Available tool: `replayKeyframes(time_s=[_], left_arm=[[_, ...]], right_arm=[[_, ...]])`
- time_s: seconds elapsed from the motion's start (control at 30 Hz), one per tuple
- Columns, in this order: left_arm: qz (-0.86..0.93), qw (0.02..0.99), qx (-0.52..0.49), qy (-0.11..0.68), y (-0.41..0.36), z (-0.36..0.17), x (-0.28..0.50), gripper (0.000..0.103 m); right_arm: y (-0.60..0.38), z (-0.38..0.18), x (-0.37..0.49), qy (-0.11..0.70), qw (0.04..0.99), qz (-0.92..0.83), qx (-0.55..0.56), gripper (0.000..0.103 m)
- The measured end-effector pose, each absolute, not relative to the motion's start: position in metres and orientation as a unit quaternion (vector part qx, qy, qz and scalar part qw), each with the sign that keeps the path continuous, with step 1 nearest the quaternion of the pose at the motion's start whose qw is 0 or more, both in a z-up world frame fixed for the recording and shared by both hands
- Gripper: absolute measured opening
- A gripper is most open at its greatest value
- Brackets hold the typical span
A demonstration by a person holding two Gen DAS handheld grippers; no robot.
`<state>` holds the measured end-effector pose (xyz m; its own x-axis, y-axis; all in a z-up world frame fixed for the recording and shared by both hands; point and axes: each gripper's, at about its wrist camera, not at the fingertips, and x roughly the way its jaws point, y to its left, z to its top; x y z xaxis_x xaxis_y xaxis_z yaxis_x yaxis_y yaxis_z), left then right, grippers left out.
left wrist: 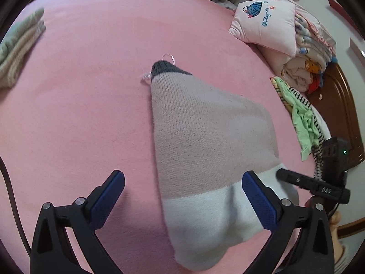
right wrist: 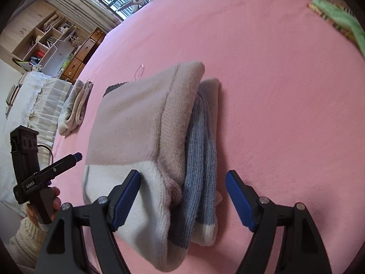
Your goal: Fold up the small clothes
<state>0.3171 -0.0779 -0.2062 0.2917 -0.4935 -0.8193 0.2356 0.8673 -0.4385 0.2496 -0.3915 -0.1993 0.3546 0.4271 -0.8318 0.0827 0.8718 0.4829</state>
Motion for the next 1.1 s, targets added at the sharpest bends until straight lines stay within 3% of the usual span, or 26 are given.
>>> replayKeyframes(time_s=[0.43, 0.7, 0.73, 0.77, 0.97, 1.1], left_arm=[[-0.253, 0.752, -0.119, 0.597, -0.118, -0.255, 0.33, 0.103], [-0.252, 0.759, -0.116, 0.589, -0.129, -0.27, 0.328, 0.103], [-0.249, 0.763, -0.108, 0.586, -0.132, -0.268, 0.328, 0.101], [-0.248, 0.768, -0.097, 0.583, -0.135, -0.267, 0.326, 0.099], [-0.237, 0.802, -0.035, 0.548, -0.147, -0.246, 0.312, 0.077], [-0.214, 0.826, 0.022, 0.521, -0.162, -0.221, 0.295, 0.06]], right_arm=[[-0.382, -0.238, 0.269, 0.577, 0.762, 0.143, 0.257, 0.099], [-0.361, -0.244, 0.281, 0.579, 0.764, 0.161, 0.234, 0.101], [-0.357, -0.244, 0.282, 0.577, 0.764, 0.171, 0.234, 0.094], [-0.355, -0.244, 0.282, 0.575, 0.76, 0.185, 0.241, 0.081], [-0.347, -0.234, 0.275, 0.558, 0.775, 0.183, 0.233, 0.059], [-0.331, -0.214, 0.265, 0.543, 0.802, 0.16, 0.192, 0.052]])
